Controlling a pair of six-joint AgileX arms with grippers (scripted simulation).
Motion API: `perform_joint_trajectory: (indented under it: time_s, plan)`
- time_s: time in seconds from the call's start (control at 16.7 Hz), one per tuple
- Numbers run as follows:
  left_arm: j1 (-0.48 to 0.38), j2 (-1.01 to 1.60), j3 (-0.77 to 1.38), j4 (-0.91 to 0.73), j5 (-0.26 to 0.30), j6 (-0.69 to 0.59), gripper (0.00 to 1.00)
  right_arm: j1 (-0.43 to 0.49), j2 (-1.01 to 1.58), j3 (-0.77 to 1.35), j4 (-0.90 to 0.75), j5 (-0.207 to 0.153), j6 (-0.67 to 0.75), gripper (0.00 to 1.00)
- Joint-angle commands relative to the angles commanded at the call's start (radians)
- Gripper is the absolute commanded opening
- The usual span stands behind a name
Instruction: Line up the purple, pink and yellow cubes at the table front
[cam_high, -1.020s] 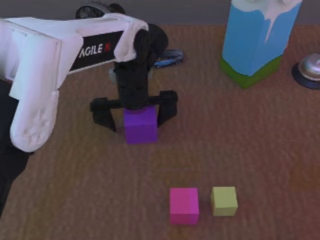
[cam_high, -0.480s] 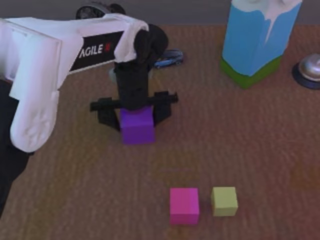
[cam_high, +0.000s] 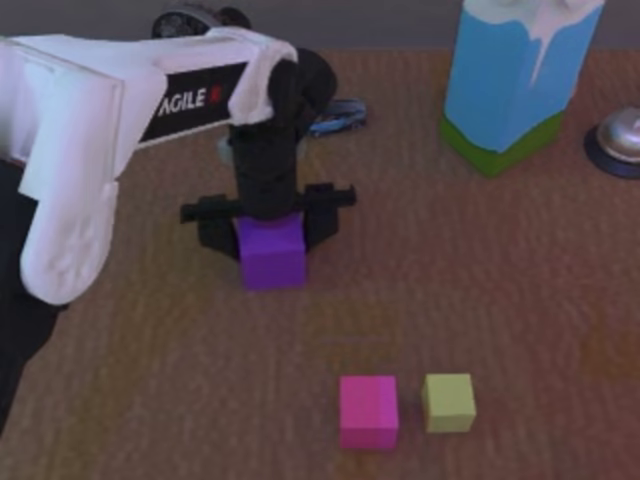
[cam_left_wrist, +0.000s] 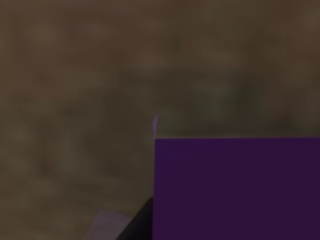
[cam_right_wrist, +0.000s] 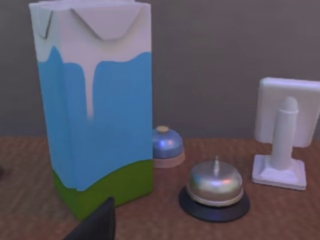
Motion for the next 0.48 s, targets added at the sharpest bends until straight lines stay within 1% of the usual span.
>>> perform_joint_trajectory:
  time_s: [0.48]
  plan:
    - [0.002,-0.009,0.000,-0.004,-0.002,0.003,0.00,0.000,0.000,0.000,0.000,0.000,0.000,1.00]
